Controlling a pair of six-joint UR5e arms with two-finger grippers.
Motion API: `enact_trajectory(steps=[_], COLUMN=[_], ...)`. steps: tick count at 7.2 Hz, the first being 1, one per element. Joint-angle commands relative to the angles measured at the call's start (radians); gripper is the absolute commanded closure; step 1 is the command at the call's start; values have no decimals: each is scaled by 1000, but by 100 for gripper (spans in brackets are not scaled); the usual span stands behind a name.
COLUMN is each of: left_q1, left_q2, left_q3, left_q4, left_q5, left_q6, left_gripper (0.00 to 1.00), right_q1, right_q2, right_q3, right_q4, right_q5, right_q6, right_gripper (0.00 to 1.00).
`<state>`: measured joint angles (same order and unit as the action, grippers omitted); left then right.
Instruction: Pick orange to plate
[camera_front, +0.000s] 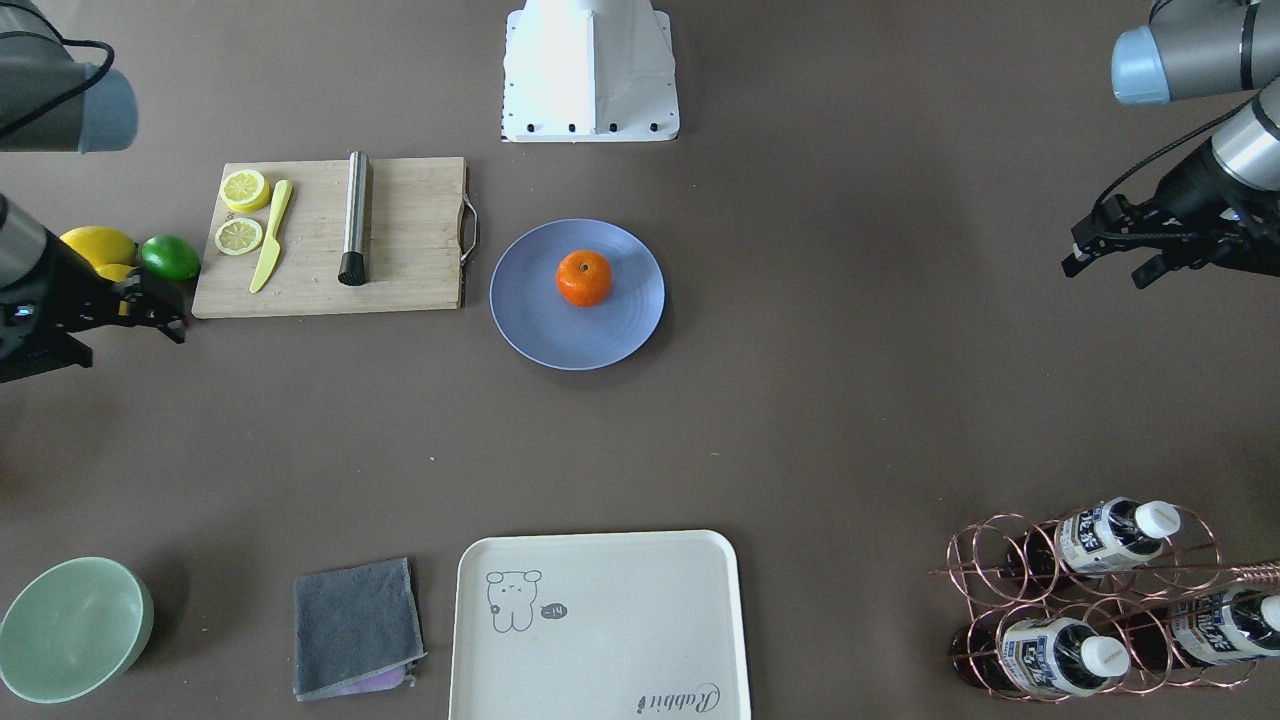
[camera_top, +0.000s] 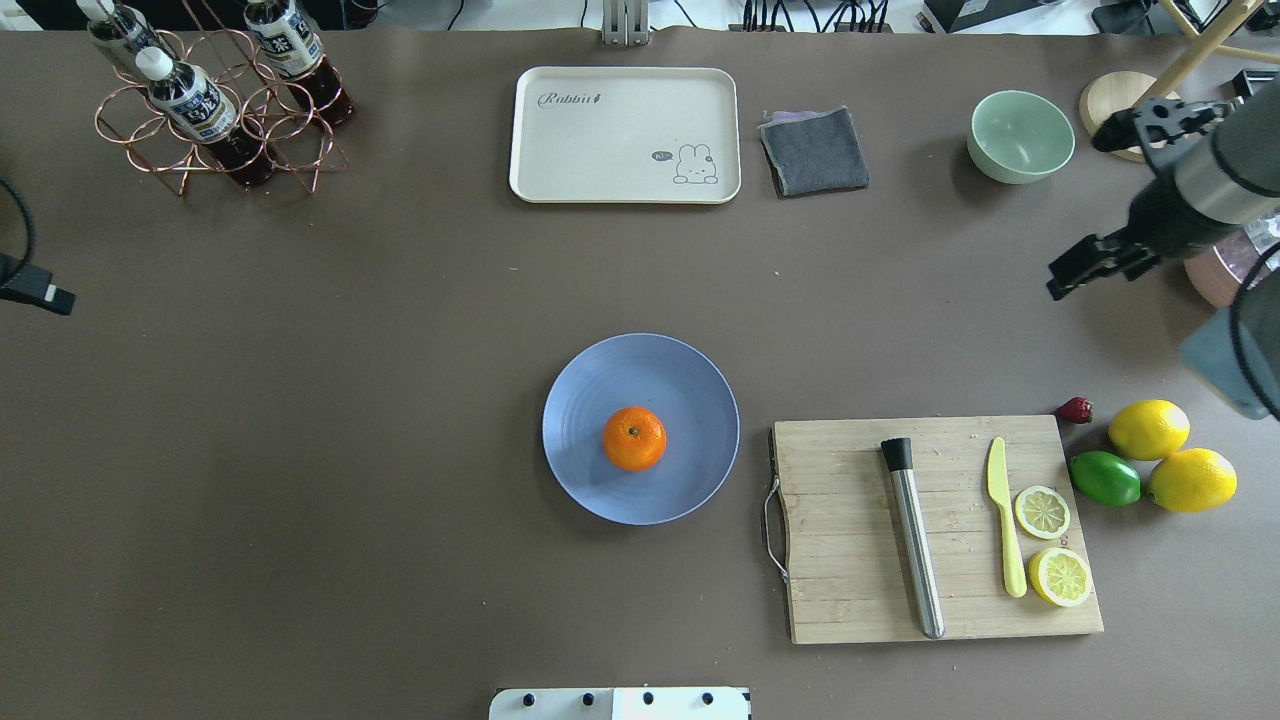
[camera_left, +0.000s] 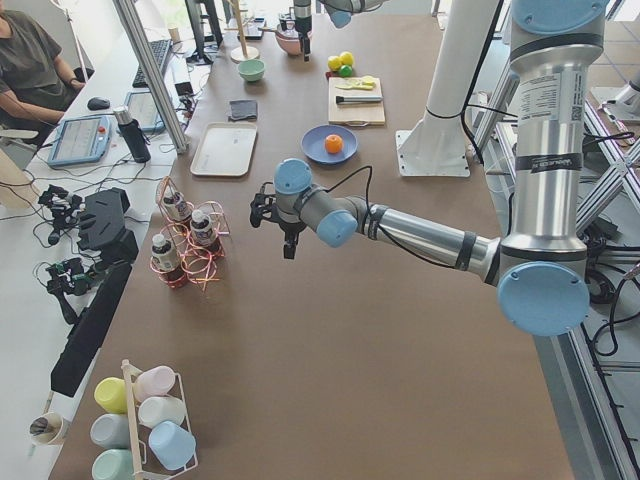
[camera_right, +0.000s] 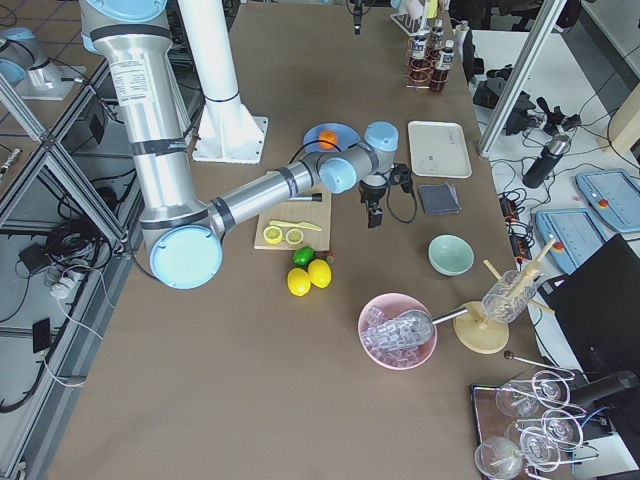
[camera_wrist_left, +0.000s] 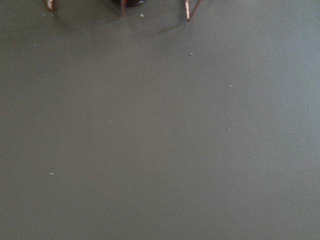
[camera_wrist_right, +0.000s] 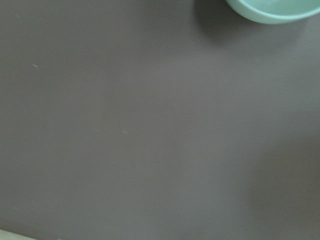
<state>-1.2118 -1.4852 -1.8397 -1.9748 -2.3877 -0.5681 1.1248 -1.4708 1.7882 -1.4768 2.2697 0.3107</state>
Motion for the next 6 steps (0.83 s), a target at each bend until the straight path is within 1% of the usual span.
enact_trajectory(steps=[1,2,3,4,6], left_q1=[-116,-170,-219,-221,-241], left_q2=[127,134,141,147,141], left_q3=[54,115,155,157,161], left_q4=[1,1,-1,-1,20], left_q5=[-40,-33,-30,25,38], left_q6=[198,335,420,412,410], left_gripper=[3,3,3,3,3], right_q1=[261,338,380,415,437], right_q2=[-173,-184,-187,-189,-192], right_q3=[-89,-168,-223,-257,-260], right_q4=[0,0,3,3,1], right_q5=[56,76,68,65,70], right_q6=[-435,-553,-612,-649,-639], right_gripper=[0,0,0,0,0])
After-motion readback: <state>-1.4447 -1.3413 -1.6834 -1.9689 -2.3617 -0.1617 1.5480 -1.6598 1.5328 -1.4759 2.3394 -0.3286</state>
